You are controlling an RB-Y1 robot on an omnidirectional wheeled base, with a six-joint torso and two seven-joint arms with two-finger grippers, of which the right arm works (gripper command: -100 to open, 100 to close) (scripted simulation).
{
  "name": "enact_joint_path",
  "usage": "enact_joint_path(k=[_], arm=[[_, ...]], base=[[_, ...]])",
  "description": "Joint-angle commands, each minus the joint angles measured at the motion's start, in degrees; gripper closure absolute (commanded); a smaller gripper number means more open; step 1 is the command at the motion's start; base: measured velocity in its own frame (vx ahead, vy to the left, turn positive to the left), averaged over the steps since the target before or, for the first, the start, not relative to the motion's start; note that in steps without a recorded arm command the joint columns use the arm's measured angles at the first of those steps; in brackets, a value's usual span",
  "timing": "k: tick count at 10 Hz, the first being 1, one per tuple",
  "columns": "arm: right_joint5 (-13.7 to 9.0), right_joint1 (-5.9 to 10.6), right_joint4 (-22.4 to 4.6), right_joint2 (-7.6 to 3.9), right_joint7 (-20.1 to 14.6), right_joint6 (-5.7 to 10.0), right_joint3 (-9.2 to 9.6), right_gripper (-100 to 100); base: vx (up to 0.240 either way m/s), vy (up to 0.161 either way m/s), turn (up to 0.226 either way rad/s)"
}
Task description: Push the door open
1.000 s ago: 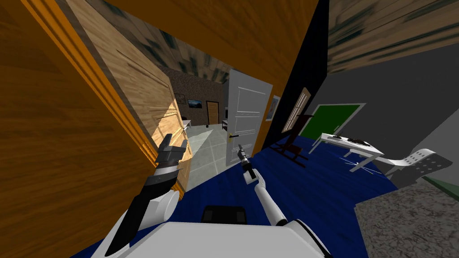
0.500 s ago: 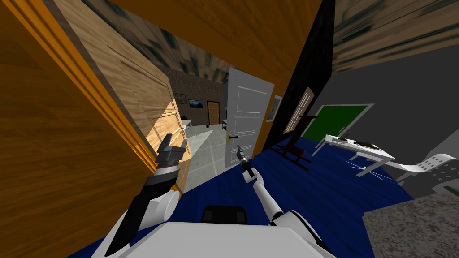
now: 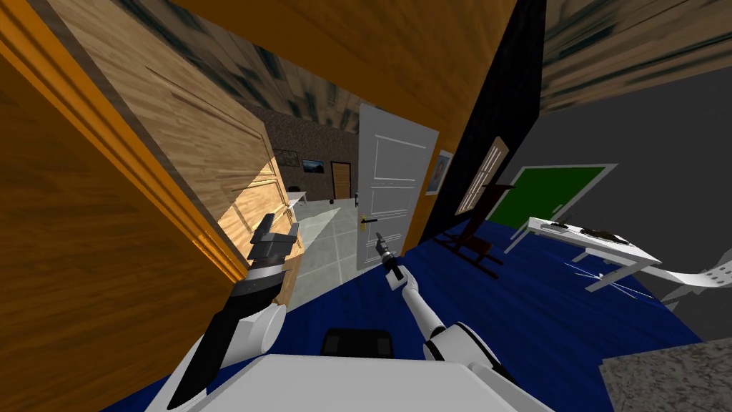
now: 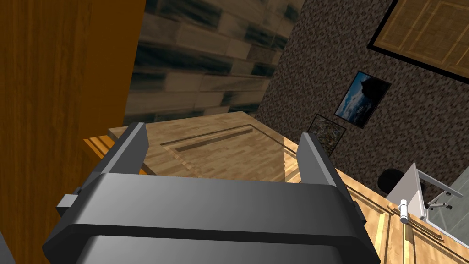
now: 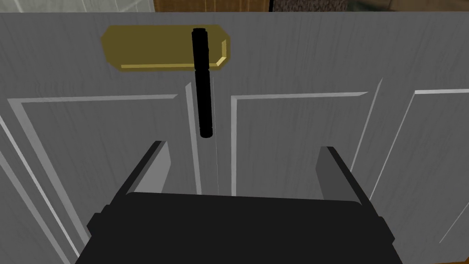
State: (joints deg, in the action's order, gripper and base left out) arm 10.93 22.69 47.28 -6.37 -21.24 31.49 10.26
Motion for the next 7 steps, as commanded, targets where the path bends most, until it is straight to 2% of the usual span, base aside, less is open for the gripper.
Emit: enact_joint_path(k=[1, 7], arm=[[0.4, 1.32, -2.2, 0.00, -0.6, -0.05, 0.17, -100], [1.7, 5.32, -8.9, 0.08, -2.6, -0.40, 0.83, -100]], base=[[0.084, -0.080, 0.035], [0.067, -0.091, 0.034]])
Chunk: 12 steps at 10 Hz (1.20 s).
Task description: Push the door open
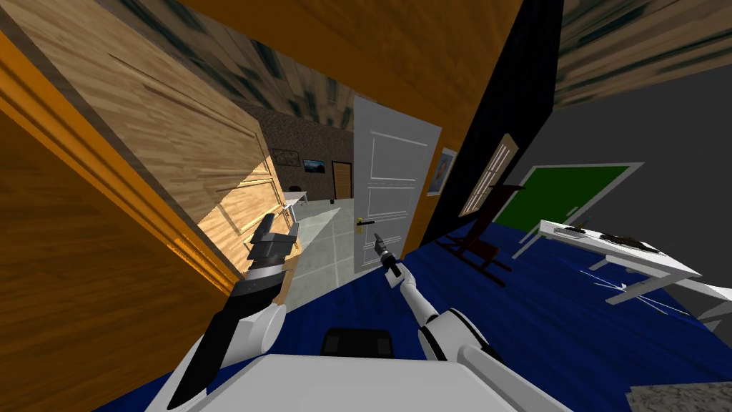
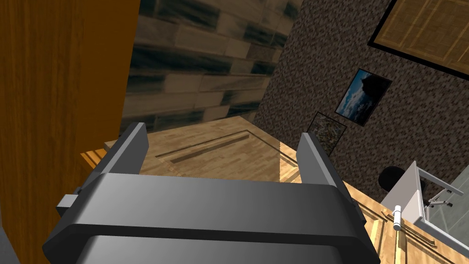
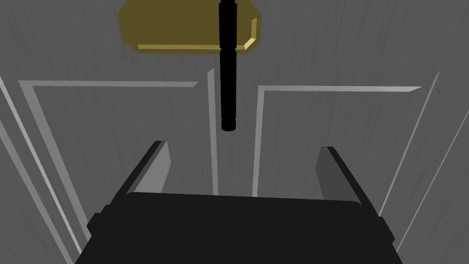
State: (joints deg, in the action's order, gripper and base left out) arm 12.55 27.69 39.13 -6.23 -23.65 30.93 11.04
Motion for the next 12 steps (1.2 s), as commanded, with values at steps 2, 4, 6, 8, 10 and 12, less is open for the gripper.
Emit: enact_joint_path(k=[2, 4, 6, 8, 10, 12], arm=[[0.5, 1.63, -2.9, -0.01, -0.8, 0.05, 0.26, -100], [0.6, 1.91, -3.3, -0.01, -0.9, 0.00, 0.29, -100], [0.5, 1.98, -3.5, 0.03, -0.7, 0.00, 0.05, -100], [0.4, 1.97, -3.6, 0.10, -0.4, -0.02, -0.26, -100], [0.2, 1.96, -3.8, 0.19, -0.1, -0.04, -0.62, -100], [0.0, 1.95, -3.9, 0.30, 0.3, -0.05, -0.98, -100]], base=[[0.064, -0.085, 0.026], [0.044, -0.058, 0.020], [0.133, 0.042, 0.022], [0.209, 0.076, 0.026], [0.216, 0.085, 0.037], [0.168, 0.108, 0.031]])
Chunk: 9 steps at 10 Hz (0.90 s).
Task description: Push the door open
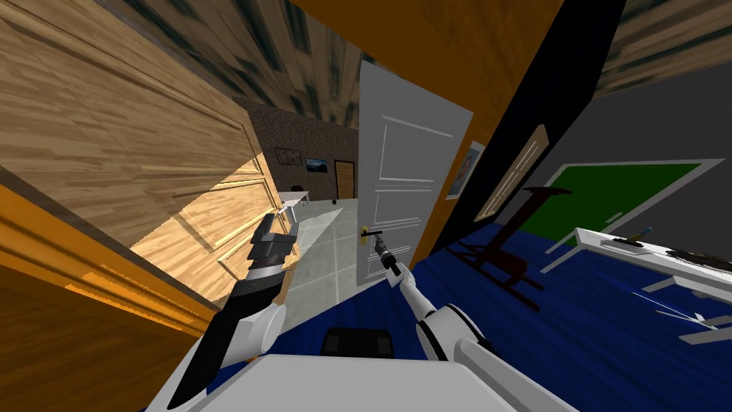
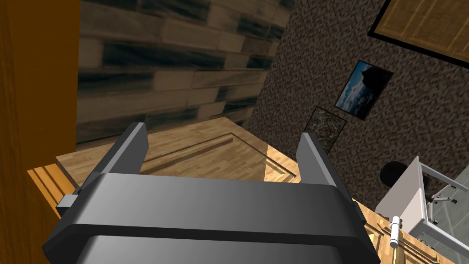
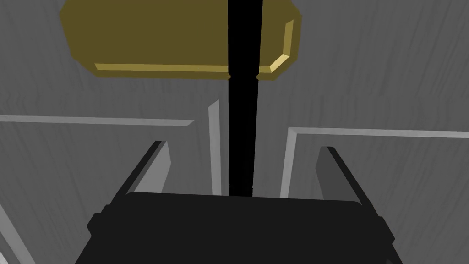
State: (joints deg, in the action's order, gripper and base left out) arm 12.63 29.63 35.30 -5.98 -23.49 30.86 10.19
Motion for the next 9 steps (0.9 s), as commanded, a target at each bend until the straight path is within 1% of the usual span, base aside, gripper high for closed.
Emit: enact_joint_path(k=[1, 4, 5, 6, 9], arm=[[-0.1, 0.01, -0.2, 0.11, 0.3, 0.00, -0.29, -100], [-0.3, 0.00, -0.3, 0.26, 0.7, -0.02, -0.64, -100], [-0.3, 0.03, -0.3, 0.22, 0.6, 0.00, -0.58, -100], [-0.3, 0.03, -0.3, 0.22, 0.6, 0.00, -0.58, 100], [-0.3, 0.03, -0.3, 0.22, 0.6, 0.00, -0.58, 100]], base=[[0.174, 0.084, 0.033], [0.199, 0.059, 0.023], [0.076, 0.023, 0.001], [-0.008, -0.003, -0.001], [-0.021, -0.008, 0.001]])
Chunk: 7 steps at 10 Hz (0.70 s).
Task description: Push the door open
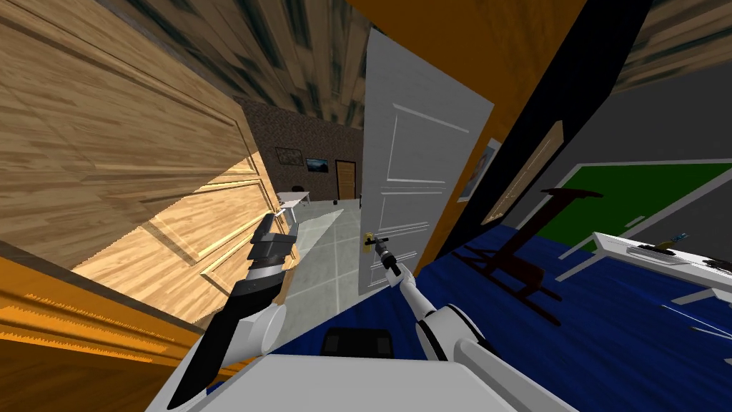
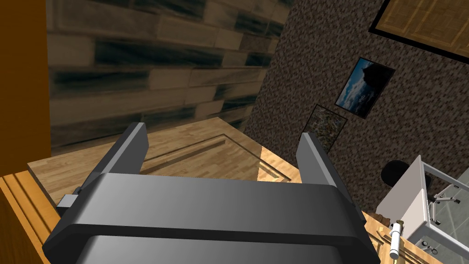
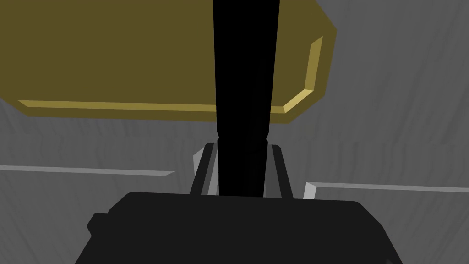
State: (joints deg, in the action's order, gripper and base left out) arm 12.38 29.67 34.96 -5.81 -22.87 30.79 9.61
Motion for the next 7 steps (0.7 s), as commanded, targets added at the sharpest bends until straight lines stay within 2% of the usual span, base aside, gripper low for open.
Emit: enact_joint_path(k=[1, 2, 3, 7], arm=[[0.0, -0.01, 0.0, 0.05, 0.0, 0.07, 0.00, 100], [0.0, -0.01, 0.0, 0.05, 0.0, 0.07, 0.00, 100], [-0.4, -0.21, -0.1, -0.25, 0.6, -0.18, -0.94, 100], [-1.3, -0.39, -0.2, -0.76, 1.8, -0.46, -2.92, 100]], base=[[-0.011, -0.002, -0.004], [0.000, 0.000, 0.000], [0.093, 0.053, -0.032], [0.149, 0.115, -0.051]])
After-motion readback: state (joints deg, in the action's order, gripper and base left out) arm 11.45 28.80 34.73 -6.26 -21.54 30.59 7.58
